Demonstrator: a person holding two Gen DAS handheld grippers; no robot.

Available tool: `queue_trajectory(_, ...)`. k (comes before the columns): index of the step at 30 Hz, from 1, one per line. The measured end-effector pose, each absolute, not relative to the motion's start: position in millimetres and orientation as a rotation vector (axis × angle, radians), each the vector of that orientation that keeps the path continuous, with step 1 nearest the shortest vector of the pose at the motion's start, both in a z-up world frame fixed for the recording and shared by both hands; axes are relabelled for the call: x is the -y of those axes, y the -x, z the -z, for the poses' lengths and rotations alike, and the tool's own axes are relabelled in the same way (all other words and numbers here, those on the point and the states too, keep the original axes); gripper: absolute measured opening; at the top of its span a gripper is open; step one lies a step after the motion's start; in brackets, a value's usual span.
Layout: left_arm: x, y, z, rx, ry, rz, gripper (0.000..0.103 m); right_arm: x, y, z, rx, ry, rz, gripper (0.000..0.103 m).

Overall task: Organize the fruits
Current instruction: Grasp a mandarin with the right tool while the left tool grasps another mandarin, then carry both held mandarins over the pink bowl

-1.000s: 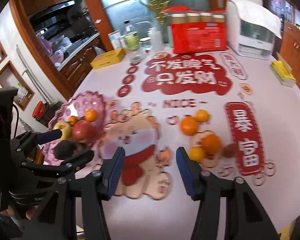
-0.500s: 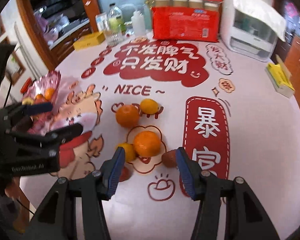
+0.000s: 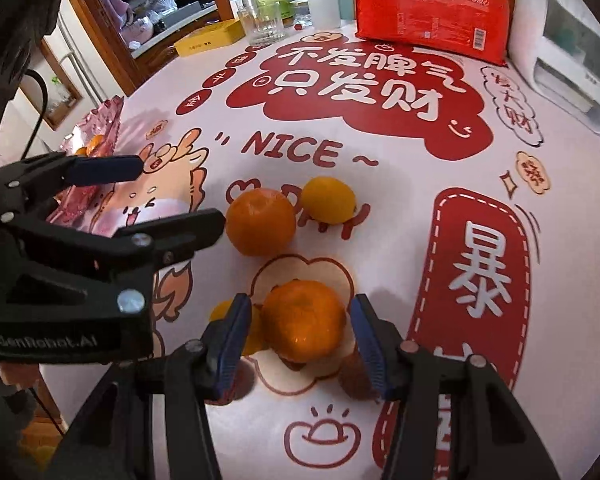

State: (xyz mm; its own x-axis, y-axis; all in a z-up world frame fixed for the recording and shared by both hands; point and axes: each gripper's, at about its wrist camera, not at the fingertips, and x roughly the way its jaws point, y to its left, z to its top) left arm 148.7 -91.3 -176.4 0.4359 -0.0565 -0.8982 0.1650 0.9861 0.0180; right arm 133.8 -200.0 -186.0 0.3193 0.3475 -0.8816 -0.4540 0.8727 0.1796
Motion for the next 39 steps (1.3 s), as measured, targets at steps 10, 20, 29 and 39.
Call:
queue_trajectory(10, 105.9, -158.1, 184.1, -1.121, -0.122, 0.160, 0.089, 211.3, -141.0, 191.5, -1.167, 0.042, -0.610, 0.044)
queue_trajectory(20, 117.0, -165.4, 196.9, -1.140, -0.111, 0.186, 0.087, 230.1, -133.7, 176.8, -1.114, 0.061, -0.513, 0.044)
queue_trajectory(29, 121.8, -171.9, 215.2, -1.203, -0.096, 0.208, 0.055, 229.8, -128.3, 170.5, -1.082, 0.115, -0.459, 0.043)
queue_trajectory(39, 127.1, -165.7, 217.8, -1.185, -0.101, 0.235, 0.041, 226.2, -125.1, 167.8, -1.071, 0.128, -0.448, 0.043)
